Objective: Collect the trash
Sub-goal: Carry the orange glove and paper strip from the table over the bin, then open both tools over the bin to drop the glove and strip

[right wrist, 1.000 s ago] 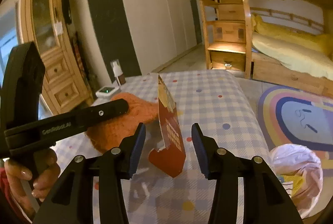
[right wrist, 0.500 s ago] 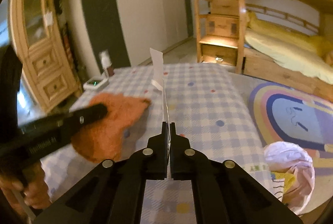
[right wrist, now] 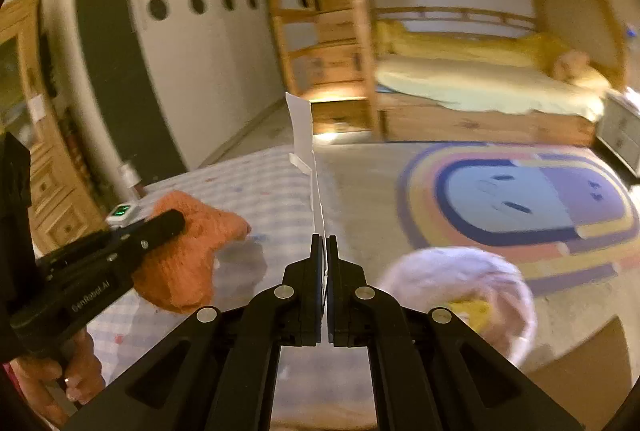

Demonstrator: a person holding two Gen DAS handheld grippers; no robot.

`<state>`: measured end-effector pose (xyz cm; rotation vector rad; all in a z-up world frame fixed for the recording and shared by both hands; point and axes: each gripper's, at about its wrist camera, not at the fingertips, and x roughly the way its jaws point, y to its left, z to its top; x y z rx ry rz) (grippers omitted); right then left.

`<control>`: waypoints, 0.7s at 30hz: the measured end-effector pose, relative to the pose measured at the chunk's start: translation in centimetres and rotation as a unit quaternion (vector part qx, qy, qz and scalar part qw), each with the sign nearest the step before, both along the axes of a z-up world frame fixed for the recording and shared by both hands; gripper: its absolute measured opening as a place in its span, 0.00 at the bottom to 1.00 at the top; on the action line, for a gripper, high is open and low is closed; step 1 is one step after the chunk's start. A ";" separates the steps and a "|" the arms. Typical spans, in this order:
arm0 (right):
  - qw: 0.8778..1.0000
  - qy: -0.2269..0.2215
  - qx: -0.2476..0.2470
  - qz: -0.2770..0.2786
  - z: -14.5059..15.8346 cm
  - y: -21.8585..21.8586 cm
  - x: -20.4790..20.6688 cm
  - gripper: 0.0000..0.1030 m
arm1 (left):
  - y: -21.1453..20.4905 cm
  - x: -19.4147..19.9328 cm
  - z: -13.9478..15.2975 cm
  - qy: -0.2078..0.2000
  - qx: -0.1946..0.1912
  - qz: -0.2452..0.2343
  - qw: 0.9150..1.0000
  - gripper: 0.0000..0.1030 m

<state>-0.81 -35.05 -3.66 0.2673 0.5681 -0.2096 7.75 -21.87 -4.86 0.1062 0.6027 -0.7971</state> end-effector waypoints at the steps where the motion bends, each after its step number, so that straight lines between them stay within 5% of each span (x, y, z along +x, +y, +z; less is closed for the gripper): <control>1: 1.000 0.002 -0.001 -0.013 -0.2 -1.0 -0.8 0.01 | -1.2 -0.4 -0.1 0.000 0.003 -0.012 1.000 0.15; 10: 0.994 0.027 0.017 -0.108 -2.7 -8.3 -5.4 0.02 | -10.3 -3.2 -2.2 -0.010 0.055 -0.101 0.993 0.15; 17: 0.988 0.051 0.036 -0.143 -4.9 -12.1 -6.2 0.02 | -15.4 -3.2 -3.5 -0.006 0.083 -0.125 0.989 0.18; 19: 0.987 0.058 0.041 -0.146 -5.7 -12.9 -5.8 0.02 | -16.3 -2.8 -3.9 -0.002 0.088 -0.124 0.988 0.24; 21: 0.986 0.066 0.046 -0.145 -6.7 -13.3 -5.1 0.07 | -16.5 -2.2 -4.0 -0.001 0.089 -0.117 0.989 0.46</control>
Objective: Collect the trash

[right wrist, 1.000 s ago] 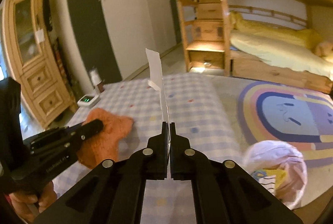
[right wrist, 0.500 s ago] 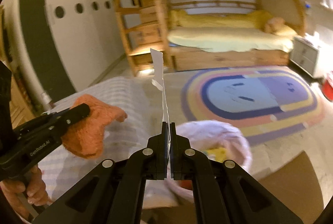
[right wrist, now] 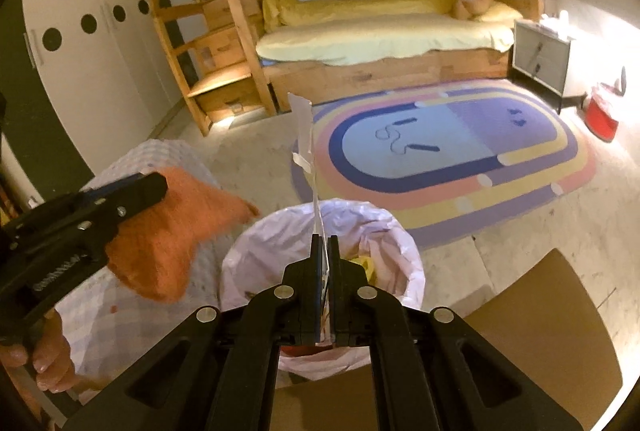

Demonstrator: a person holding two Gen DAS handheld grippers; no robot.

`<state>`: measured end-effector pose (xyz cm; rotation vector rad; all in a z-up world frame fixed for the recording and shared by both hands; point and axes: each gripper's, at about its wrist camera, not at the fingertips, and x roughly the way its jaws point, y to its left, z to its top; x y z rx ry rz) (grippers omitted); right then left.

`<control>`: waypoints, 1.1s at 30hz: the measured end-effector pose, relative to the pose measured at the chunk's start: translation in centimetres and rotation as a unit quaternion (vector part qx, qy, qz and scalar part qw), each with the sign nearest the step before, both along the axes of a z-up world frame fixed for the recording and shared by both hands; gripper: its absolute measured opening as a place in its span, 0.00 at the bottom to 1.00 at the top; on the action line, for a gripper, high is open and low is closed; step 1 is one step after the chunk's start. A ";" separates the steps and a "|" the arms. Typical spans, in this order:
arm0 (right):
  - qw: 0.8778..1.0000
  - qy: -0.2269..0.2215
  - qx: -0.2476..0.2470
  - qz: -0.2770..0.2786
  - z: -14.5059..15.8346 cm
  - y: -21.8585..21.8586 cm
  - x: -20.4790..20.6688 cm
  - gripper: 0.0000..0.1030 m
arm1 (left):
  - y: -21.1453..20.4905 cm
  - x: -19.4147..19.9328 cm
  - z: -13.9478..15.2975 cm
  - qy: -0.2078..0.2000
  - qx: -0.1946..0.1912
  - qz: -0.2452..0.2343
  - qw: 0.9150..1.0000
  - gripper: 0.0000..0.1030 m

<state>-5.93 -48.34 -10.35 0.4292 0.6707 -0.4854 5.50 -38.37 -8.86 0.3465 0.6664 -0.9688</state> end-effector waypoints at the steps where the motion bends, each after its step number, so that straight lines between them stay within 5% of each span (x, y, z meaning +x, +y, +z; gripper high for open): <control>1: 1.000 0.012 0.001 -0.003 -0.6 -0.3 0.5 0.08 | 0.1 0.3 0.0 0.002 -0.002 0.006 1.000 0.53; 8: 0.999 0.027 0.023 -0.001 -2.0 0.1 0.7 0.26 | 2.7 1.1 0.6 0.006 -0.013 0.051 0.999 0.65; 18: 0.999 -0.015 0.016 0.039 3.4 4.4 -1.5 0.32 | 10.0 0.1 3.4 0.003 -0.020 0.120 0.993 0.68; 21: 0.997 -0.020 0.009 0.072 5.4 6.8 -1.7 0.44 | 13.3 -0.1 4.3 0.008 -0.014 0.152 0.988 0.74; 27: 0.989 -0.024 -0.016 0.145 8.7 12.4 -1.2 0.84 | 20.6 -0.9 5.8 0.013 0.005 0.223 0.975 0.93; 33: 0.978 -0.026 -0.027 0.204 11.0 17.9 -0.5 0.87 | 26.7 -2.5 7.0 0.015 0.015 0.280 0.960 0.93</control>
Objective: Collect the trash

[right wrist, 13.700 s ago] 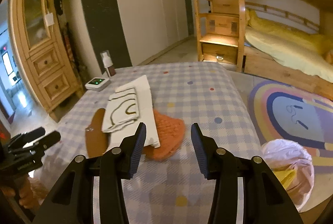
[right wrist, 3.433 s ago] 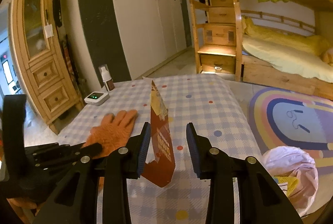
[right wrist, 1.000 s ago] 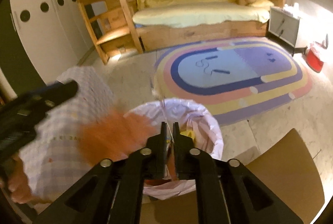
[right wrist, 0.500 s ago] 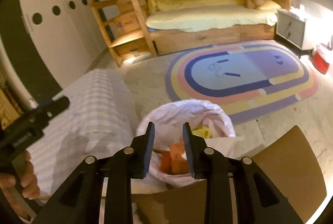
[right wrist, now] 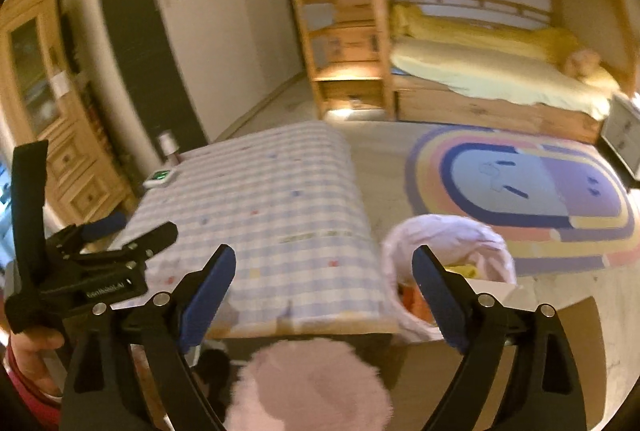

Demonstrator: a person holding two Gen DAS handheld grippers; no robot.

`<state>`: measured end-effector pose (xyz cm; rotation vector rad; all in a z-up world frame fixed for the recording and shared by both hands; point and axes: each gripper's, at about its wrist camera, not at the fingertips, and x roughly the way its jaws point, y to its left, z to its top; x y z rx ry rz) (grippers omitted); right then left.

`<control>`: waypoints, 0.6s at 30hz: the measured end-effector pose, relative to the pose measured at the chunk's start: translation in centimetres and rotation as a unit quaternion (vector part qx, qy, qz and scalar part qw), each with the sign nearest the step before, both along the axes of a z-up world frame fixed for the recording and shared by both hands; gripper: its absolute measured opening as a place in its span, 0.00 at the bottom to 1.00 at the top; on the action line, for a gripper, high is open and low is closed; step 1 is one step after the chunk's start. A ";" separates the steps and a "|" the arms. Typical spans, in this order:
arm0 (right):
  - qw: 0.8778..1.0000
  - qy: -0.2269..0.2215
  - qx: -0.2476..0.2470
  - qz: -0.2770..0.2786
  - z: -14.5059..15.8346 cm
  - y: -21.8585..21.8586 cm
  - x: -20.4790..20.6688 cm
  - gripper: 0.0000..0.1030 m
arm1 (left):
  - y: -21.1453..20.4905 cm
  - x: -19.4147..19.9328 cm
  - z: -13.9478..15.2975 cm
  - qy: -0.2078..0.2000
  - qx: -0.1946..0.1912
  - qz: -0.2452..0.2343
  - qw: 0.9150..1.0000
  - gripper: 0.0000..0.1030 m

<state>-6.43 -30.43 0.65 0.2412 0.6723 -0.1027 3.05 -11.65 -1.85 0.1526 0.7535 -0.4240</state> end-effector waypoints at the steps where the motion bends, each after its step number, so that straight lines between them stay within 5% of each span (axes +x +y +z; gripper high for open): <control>1: 1.000 0.000 0.001 0.015 0.4 1.1 0.2 0.87 | 1.0 -0.4 0.1 -0.002 0.004 0.010 1.000 0.93; 12: 0.996 -0.033 -0.015 0.083 4.3 7.1 -0.1 0.93 | 8.4 -3.9 2.3 -0.023 0.082 0.111 0.990 0.93; 18: 0.995 -0.020 -0.044 0.084 4.8 8.8 -0.7 0.93 | 11.8 -4.7 2.5 -0.005 0.078 0.142 0.987 0.94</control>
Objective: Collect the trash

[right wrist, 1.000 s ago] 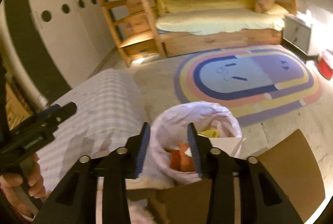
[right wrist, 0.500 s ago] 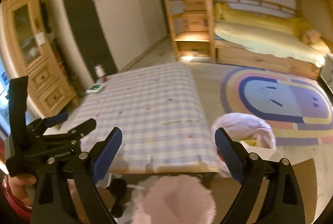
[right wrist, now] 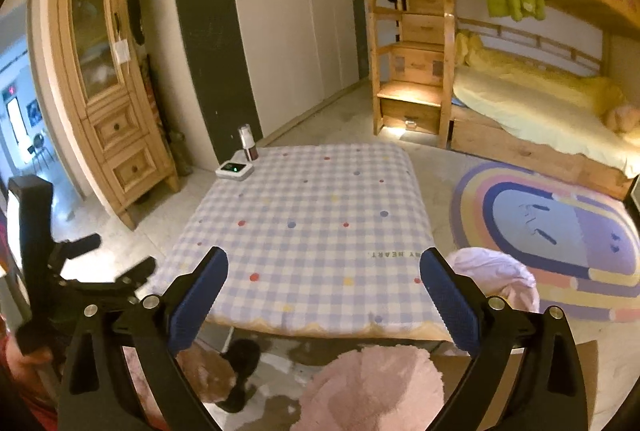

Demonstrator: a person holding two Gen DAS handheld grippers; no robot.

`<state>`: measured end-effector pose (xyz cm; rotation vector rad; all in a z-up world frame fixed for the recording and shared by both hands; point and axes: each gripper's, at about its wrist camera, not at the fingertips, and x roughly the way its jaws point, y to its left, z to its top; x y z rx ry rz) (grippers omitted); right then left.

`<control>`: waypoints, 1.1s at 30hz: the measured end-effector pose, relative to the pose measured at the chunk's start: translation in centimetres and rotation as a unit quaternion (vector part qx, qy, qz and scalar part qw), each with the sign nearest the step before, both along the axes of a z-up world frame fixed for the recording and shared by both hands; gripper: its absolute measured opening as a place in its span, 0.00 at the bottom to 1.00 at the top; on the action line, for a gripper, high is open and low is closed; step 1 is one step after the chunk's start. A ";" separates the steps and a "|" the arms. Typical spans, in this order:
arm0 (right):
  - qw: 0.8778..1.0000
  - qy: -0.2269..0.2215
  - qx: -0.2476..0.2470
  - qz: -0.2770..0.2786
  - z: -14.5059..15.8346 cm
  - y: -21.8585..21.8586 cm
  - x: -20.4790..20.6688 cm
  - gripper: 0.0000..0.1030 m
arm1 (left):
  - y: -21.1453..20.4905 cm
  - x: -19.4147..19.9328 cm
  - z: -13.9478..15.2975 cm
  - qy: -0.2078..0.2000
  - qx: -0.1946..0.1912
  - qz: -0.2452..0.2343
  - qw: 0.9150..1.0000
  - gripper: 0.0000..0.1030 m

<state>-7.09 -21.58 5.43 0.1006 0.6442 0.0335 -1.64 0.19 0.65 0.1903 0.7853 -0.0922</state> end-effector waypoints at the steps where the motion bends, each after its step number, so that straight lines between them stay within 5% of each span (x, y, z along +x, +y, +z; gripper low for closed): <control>1: 1.000 0.004 -0.007 0.001 -0.2 0.3 0.0 0.93 | 0.3 -0.1 0.0 0.000 0.000 0.003 1.000 0.94; 33: 1.000 0.027 -0.006 0.003 -1.4 -0.4 1.0 0.93 | 0.4 1.2 -0.3 0.003 -0.010 0.014 1.000 0.94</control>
